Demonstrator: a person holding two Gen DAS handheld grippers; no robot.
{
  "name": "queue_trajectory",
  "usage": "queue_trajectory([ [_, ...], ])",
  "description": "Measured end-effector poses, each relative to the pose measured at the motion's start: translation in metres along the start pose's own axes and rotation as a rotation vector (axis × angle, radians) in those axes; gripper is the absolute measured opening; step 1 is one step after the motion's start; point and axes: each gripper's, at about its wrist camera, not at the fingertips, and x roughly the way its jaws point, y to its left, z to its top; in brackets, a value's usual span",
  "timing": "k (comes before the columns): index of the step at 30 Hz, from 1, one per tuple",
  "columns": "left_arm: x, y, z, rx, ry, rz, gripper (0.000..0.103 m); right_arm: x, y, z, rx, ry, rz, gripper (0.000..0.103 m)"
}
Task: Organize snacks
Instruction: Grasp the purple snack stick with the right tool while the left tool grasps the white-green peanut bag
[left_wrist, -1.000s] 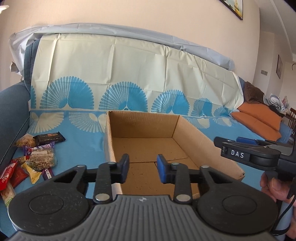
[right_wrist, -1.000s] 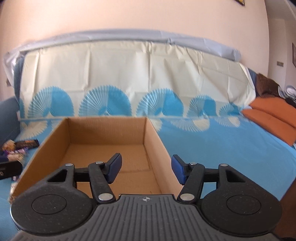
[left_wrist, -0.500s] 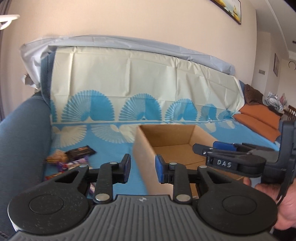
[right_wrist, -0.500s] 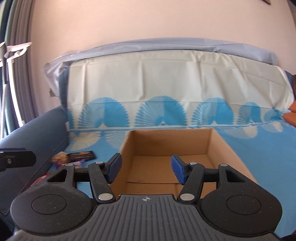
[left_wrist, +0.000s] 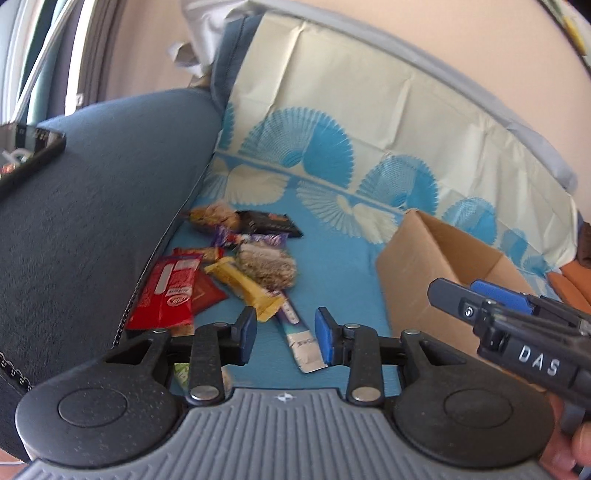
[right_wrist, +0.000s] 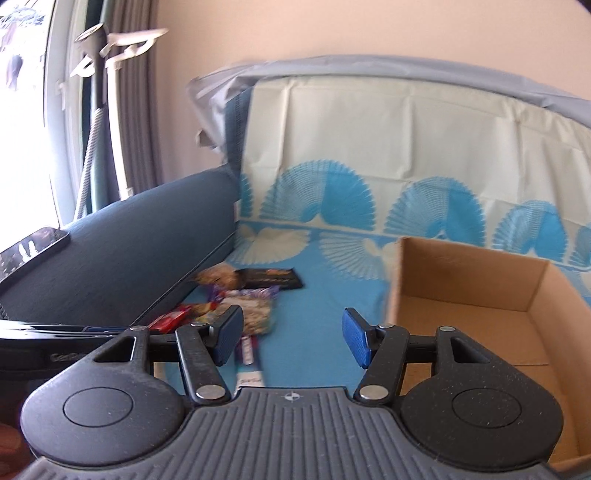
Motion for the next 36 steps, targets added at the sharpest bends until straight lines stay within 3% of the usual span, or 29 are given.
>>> queue_trajectory([
  [3, 0.014, 0.01, 0.001, -0.075, 0.044, 0.052, 0.054, 0.019, 0.009, -0.003, -0.007, 0.042, 0.034, 0.052],
  [10, 0.028, 0.036, -0.001, -0.257, 0.153, 0.138, 0.063, 0.071, 0.018, -0.008, -0.006, 0.144, 0.045, 0.052],
  [12, 0.029, 0.042, -0.001, -0.291, 0.179, 0.163, 0.071, 0.087, 0.019, -0.013, 0.002, 0.191, 0.032, 0.052],
  [18, 0.039, 0.064, -0.005, -0.41, 0.278, 0.163, 0.073, 0.139, 0.02, -0.042, 0.006, 0.329, -0.004, 0.054],
  [26, 0.054, 0.061, -0.007, -0.406, 0.341, 0.198, 0.073, 0.161, 0.026, -0.058, -0.045, 0.362, 0.0, 0.056],
  [29, 0.059, 0.06, -0.007, -0.402, 0.361, 0.213, 0.073, 0.16, 0.026, -0.057, -0.055, 0.361, 0.027, 0.037],
  [36, 0.071, 0.055, -0.006, -0.383, 0.391, 0.242, 0.072, 0.15, 0.023, -0.049, -0.056, 0.376, 0.072, 0.029],
])
